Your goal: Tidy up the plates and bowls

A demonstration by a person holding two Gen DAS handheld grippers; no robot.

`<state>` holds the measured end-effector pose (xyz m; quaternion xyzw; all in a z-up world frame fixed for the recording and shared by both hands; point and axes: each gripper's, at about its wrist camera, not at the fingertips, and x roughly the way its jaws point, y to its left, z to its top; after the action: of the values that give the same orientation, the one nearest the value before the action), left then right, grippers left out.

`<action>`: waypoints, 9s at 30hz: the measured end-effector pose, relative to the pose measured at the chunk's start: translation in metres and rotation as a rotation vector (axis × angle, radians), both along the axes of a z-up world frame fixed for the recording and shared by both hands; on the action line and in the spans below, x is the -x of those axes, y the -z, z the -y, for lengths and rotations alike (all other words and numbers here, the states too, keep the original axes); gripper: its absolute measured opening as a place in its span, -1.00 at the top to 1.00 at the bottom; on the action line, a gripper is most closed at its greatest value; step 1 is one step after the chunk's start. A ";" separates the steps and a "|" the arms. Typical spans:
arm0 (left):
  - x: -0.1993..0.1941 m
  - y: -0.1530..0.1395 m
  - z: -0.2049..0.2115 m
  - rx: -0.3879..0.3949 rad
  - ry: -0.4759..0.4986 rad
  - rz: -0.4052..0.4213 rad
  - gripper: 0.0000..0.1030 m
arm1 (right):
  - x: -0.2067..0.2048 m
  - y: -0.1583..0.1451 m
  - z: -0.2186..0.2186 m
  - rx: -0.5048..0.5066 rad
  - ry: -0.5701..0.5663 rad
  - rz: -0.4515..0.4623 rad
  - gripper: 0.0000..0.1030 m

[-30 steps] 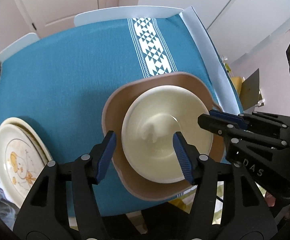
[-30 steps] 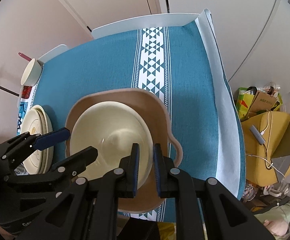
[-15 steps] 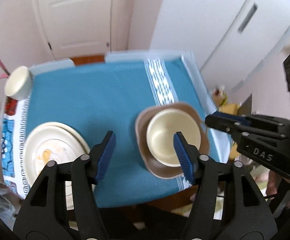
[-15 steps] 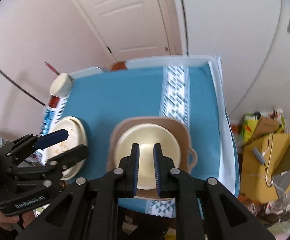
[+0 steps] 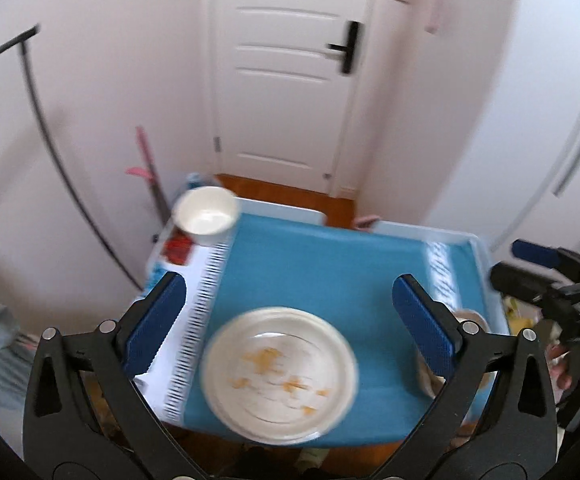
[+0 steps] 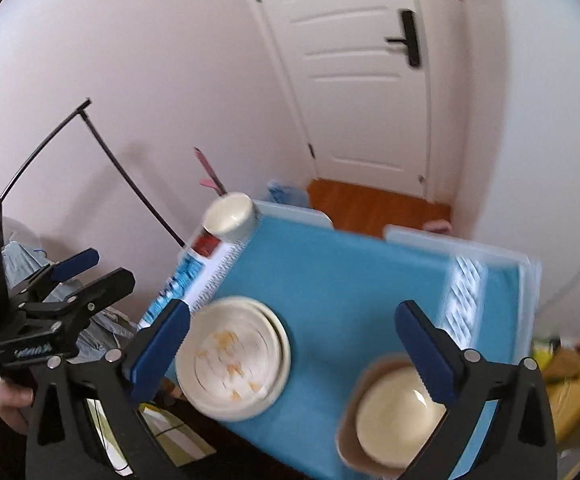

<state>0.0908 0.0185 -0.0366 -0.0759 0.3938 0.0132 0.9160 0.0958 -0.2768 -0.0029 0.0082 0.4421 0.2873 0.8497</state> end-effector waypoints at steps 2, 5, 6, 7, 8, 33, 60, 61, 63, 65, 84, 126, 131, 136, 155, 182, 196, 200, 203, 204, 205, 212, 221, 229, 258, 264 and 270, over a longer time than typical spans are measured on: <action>-0.008 0.001 -0.026 0.008 -0.034 -0.002 -0.99 | -0.013 -0.005 -0.019 0.017 -0.026 0.018 -0.98; -0.026 0.011 -0.061 0.024 -0.071 -0.030 -0.99 | -0.037 -0.005 -0.051 0.055 -0.036 0.014 -0.98; -0.032 0.016 -0.069 0.031 -0.078 -0.042 -0.99 | -0.046 -0.002 -0.061 0.051 -0.034 0.002 -0.98; -0.040 0.023 -0.084 0.045 -0.091 -0.061 -0.99 | -0.053 0.001 -0.071 0.041 -0.030 -0.006 -0.98; -0.046 0.030 -0.090 0.055 -0.098 -0.073 -0.99 | -0.060 0.004 -0.080 0.036 -0.025 -0.014 -0.98; -0.229 0.244 -0.189 0.357 -0.045 -0.428 0.28 | -0.224 0.224 -0.263 0.093 -0.032 -0.442 -0.12; -0.240 0.251 -0.194 0.340 -0.052 -0.401 0.60 | -0.229 0.241 -0.278 0.052 -0.065 -0.474 0.54; -0.240 0.251 -0.194 0.333 -0.053 -0.396 0.60 | -0.229 0.243 -0.278 0.048 -0.067 -0.476 0.61; -0.240 0.251 -0.192 0.317 -0.058 -0.394 0.60 | -0.228 0.243 -0.278 0.045 -0.068 -0.469 0.61; -0.240 0.249 -0.189 0.299 -0.056 -0.389 0.61 | -0.227 0.242 -0.279 0.058 -0.076 -0.454 0.61; -0.175 0.145 -0.091 0.223 0.056 -0.285 0.61 | -0.164 0.137 -0.178 0.012 0.016 -0.331 0.61; -0.022 0.182 0.243 0.121 0.373 -0.440 0.61 | 0.033 0.149 0.157 0.030 0.340 -0.405 0.61; -0.025 0.180 0.247 0.085 0.372 -0.440 0.60 | 0.032 0.157 0.158 0.035 0.330 -0.426 0.61; -0.025 0.181 0.253 0.041 0.378 -0.431 0.60 | 0.030 0.157 0.158 0.053 0.318 -0.413 0.61; -0.020 0.171 0.252 -0.016 0.377 -0.399 0.60 | 0.029 0.155 0.158 0.078 0.296 -0.408 0.61; -0.011 0.135 0.190 -0.108 0.444 -0.390 -0.98 | 0.043 0.093 0.189 0.353 0.321 -0.250 -0.96; -0.029 0.203 0.228 -0.116 0.548 -0.587 -0.76 | 0.019 0.173 0.169 0.471 0.143 -0.495 -0.60; -0.032 0.215 0.232 -0.100 0.564 -0.628 -0.32 | 0.016 0.187 0.165 0.481 0.079 -0.536 -0.40; -0.036 0.225 0.235 -0.092 0.567 -0.635 -0.28 | 0.014 0.196 0.161 0.470 0.042 -0.556 -0.21; -0.036 0.228 0.237 -0.090 0.569 -0.636 -0.25 | 0.012 0.201 0.160 0.468 0.030 -0.557 -0.16; -0.035 0.231 0.238 -0.085 0.573 -0.638 -0.20 | 0.012 0.204 0.159 0.460 0.022 -0.560 -0.07; -0.031 0.244 0.248 -0.021 0.590 -0.624 0.51 | 0.023 0.214 0.150 0.363 -0.045 -0.527 0.45; -0.021 0.249 0.258 -0.025 0.604 -0.568 0.70 | 0.032 0.216 0.155 0.299 -0.059 -0.477 0.59; -0.009 0.244 0.255 -0.020 0.590 -0.529 0.70 | 0.034 0.208 0.159 0.285 -0.045 -0.400 0.59; 0.024 0.135 0.105 -0.052 0.423 -0.378 0.70 | 0.043 0.117 0.025 0.233 -0.149 -0.220 0.59; 0.030 0.152 0.049 -0.049 0.433 -0.386 0.71 | 0.059 0.124 -0.024 0.238 -0.119 -0.227 0.59; 0.033 0.177 0.008 -0.042 0.436 -0.388 0.71 | 0.071 0.138 -0.066 0.240 -0.092 -0.202 0.59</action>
<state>0.0574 0.0101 -0.2135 0.0333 0.5684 -0.1616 0.8061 0.0251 -0.2113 -0.1413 -0.0850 0.5565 0.2688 0.7815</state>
